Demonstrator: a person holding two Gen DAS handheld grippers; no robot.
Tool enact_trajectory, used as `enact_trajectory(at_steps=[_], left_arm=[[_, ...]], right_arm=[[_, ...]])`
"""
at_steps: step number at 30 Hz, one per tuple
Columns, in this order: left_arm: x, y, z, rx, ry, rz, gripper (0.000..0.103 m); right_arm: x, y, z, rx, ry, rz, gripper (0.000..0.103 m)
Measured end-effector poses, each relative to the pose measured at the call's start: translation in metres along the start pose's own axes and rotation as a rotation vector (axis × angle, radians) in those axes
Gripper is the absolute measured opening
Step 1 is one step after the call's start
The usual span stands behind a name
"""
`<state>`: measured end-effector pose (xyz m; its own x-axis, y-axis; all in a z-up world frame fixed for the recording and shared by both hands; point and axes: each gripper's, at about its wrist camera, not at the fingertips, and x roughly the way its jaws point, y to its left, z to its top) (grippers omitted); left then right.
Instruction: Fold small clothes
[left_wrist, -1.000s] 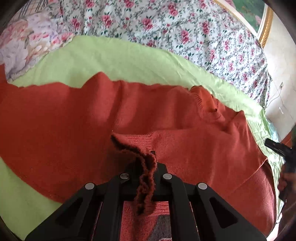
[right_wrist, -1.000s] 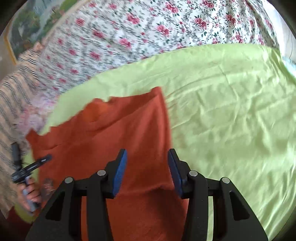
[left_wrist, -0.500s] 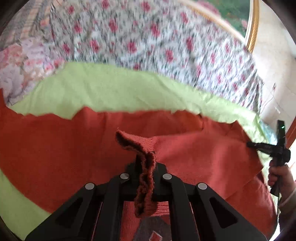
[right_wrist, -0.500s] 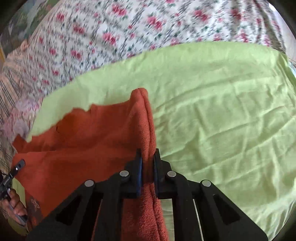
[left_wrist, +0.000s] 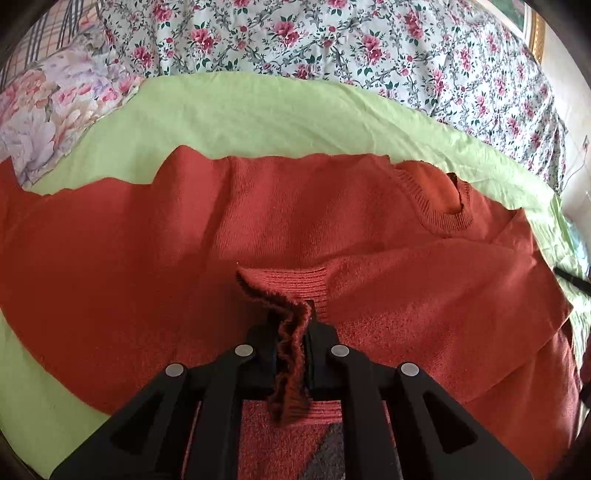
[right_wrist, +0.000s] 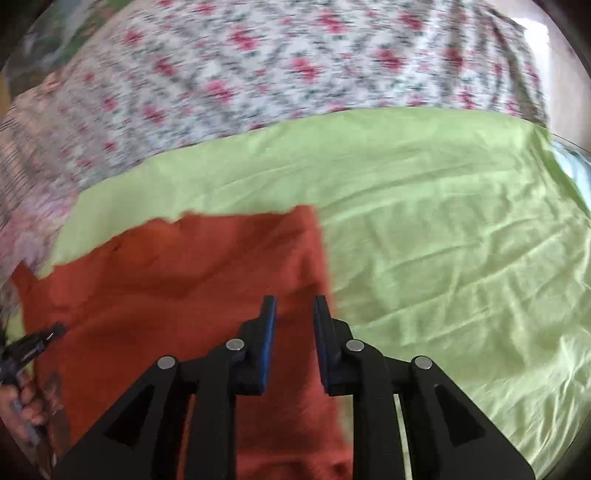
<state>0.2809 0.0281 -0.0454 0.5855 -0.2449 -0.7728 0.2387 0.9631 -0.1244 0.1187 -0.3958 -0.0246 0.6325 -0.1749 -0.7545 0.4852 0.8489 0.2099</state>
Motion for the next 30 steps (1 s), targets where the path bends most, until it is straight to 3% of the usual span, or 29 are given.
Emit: enact_trajectory(at_steps=[2, 3, 7, 12, 16, 18, 21, 26, 30], left_arm=[[-0.002, 0.002, 0.0, 0.007, 0.008, 0.011, 0.016], [-0.004, 0.005, -0.003, 0.01, 0.012, 0.019, 0.016], [-0.028, 0.028, -0.019, -0.022, 0.004, 0.018, 0.017], [-0.073, 0.068, -0.039, -0.13, -0.061, -0.007, 0.032], [-0.097, 0.122, -0.046, -0.245, -0.108, 0.042, 0.053], [-0.102, 0.153, -0.044, -0.306, -0.116, 0.086, 0.057], [-0.101, 0.199, -0.035, -0.396, -0.13, 0.133, 0.073], [-0.086, 0.275, -0.019, -0.547, -0.155, 0.22, 0.08], [-0.063, 0.329, -0.004, -0.678, -0.146, 0.193, 0.082]], right_arm=[[0.01, 0.001, -0.016, -0.009, 0.093, 0.009, 0.022], [0.016, -0.002, -0.024, -0.025, 0.124, -0.029, 0.019], [0.002, -0.018, -0.028, 0.044, 0.105, -0.008, 0.022], [-0.035, 0.001, -0.036, 0.053, 0.046, 0.071, 0.034], [-0.053, 0.028, -0.057, 0.023, 0.059, 0.169, 0.035], [-0.055, 0.04, -0.065, 0.016, 0.071, 0.209, 0.036], [-0.056, 0.06, -0.075, 0.005, 0.091, 0.244, 0.038], [-0.052, 0.082, -0.088, -0.006, 0.121, 0.264, 0.041], [-0.052, 0.091, -0.088, -0.021, 0.134, 0.27, 0.041]])
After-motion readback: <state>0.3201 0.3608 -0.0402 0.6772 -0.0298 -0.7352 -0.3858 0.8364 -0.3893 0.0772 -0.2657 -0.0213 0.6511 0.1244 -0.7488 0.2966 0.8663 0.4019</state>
